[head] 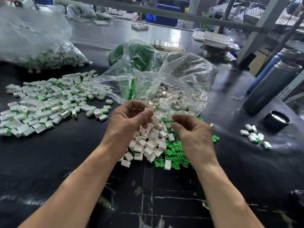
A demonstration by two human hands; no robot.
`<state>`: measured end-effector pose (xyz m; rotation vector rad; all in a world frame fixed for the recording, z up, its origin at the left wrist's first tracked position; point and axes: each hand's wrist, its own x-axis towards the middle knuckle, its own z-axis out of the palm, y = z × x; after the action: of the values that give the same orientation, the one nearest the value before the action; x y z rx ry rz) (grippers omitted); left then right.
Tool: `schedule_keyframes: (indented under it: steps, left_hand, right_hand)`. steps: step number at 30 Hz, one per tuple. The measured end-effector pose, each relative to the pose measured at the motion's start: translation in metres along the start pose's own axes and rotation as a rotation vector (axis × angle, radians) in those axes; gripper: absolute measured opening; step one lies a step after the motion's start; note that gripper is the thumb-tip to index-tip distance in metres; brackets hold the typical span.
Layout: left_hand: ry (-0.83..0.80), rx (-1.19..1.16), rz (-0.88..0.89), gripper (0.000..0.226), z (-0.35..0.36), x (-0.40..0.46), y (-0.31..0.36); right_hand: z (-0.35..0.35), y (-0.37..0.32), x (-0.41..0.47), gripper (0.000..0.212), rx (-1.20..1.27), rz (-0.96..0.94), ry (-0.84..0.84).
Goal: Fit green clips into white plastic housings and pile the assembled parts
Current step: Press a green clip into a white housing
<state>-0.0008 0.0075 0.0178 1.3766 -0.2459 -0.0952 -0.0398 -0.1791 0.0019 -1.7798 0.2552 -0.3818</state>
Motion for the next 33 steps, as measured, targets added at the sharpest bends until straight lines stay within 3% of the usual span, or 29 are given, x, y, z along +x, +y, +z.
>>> schedule_keyframes:
  steps: [7,13,33]
  left_hand:
    - [-0.002,0.044,-0.015,0.022,0.008,-0.001,-0.005]
    - [-0.024,0.151,0.067,0.026,0.012,-0.004,-0.005]
    - [-0.043,0.304,0.136,0.024,0.015,-0.005,-0.008]
  right_hand:
    - [0.005,-0.004,-0.007,0.004,0.161,-0.006,-0.046]
    - [0.009,-0.007,-0.01,0.012,0.303,0.008,-0.054]
    - [0.011,-0.006,-0.012,0.014,0.211,-0.023,-0.076]
